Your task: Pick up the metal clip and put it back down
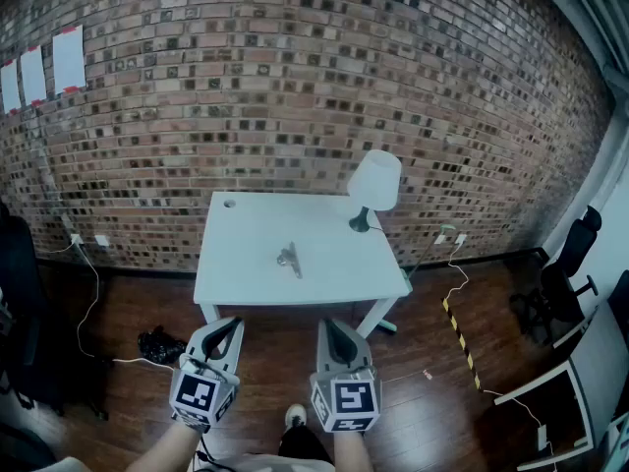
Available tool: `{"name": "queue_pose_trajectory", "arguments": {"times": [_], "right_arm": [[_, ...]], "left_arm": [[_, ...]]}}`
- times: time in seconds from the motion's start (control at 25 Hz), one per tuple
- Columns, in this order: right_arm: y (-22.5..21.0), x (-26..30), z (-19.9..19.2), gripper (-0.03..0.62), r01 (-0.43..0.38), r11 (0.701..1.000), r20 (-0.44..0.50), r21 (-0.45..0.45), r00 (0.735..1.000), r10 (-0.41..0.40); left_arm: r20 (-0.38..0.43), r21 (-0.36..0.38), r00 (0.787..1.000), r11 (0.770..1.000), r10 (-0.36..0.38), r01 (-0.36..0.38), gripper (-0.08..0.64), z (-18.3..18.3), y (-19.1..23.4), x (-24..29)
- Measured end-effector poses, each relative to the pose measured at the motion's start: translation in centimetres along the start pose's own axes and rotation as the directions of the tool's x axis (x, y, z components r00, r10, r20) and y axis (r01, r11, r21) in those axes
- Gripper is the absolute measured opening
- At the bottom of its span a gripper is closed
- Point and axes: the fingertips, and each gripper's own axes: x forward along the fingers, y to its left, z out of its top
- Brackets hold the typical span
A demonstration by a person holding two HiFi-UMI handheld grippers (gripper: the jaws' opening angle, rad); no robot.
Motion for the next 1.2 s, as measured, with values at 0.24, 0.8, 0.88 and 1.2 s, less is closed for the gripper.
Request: {"name": "queue_pose_trajectory", "arguments": {"times": [0.24, 0.8, 0.88, 1.2], "right_arm": [[-2.3, 6.1, -2.6, -0.014, -0.007, 1.000, -0.023, 0.012, 1.000, 0.007], [-14.1, 29.3, -6.3, -0.014, -0.084, 0.994, -0.065, 0.064, 0.994, 0.088], [-14.9, 31.2, -7.2, -0.014, -0.086, 0.993, -0.084, 0.074, 0.992, 0.093], [-12.3, 35.9, -12.5, -0.012, -0.173, 0.974, -0.232, 0.144, 0.951, 0.203]], "left_arm": [[-0.025, 0.011, 0.999, 1.000, 0.029, -0.029, -0.005, -2.2, 2.5, 5.3], [-0.042, 0.091, 0.996, 0.993, 0.084, -0.080, -0.002, -5.5, 12.4, 27.1], [-0.066, 0.089, 0.992, 0.991, 0.110, -0.104, -0.002, -6.4, 13.9, 28.6], [-0.171, 0.057, 0.980, 0.994, 0.099, -0.091, -0.005, -10.7, 16.7, 31.7]]}}
